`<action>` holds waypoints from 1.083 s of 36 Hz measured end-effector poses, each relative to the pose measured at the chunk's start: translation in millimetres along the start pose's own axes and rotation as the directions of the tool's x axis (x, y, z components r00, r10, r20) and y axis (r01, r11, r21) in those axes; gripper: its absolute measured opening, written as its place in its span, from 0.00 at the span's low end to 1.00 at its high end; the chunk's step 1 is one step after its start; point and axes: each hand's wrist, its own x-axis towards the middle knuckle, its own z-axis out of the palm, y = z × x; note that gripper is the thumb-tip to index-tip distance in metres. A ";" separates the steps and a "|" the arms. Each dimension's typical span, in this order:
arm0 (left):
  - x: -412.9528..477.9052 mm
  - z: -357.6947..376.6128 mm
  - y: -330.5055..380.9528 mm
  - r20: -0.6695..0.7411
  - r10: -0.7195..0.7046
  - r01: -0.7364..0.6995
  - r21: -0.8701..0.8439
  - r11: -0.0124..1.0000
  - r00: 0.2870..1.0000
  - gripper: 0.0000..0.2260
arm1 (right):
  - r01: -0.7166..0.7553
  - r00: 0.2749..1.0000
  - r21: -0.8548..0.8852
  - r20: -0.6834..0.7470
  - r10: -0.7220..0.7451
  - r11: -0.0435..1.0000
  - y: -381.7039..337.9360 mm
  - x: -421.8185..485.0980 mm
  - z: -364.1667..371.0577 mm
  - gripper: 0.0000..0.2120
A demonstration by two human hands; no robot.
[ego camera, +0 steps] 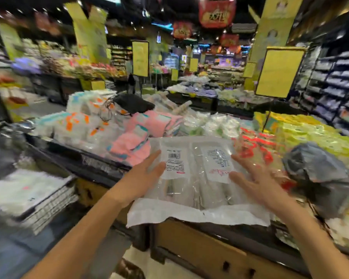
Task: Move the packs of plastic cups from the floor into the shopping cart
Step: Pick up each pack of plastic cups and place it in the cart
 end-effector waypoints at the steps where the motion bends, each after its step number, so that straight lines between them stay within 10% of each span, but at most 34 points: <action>1: 0.6 -21.6 -11.4 -0.041 -0.033 0.034 0.030 0.999 0.999 0.26 | 0.010 1.000 0.006 0.017 -0.010 1.000 -14.9 14.9 17.7 0.27; 15: -34.0 -222.1 -140.9 -0.450 -0.331 0.373 0.005 0.928 0.830 0.25 | 0.292 0.876 0.207 0.335 -0.347 0.934 -191.9 155.6 215.6 0.26; 39: 89.1 -344.6 -210.5 -0.757 -0.460 0.418 -0.271 0.867 0.464 0.24 | 0.555 0.533 0.307 0.582 -0.614 0.773 -356.6 428.3 392.3 0.27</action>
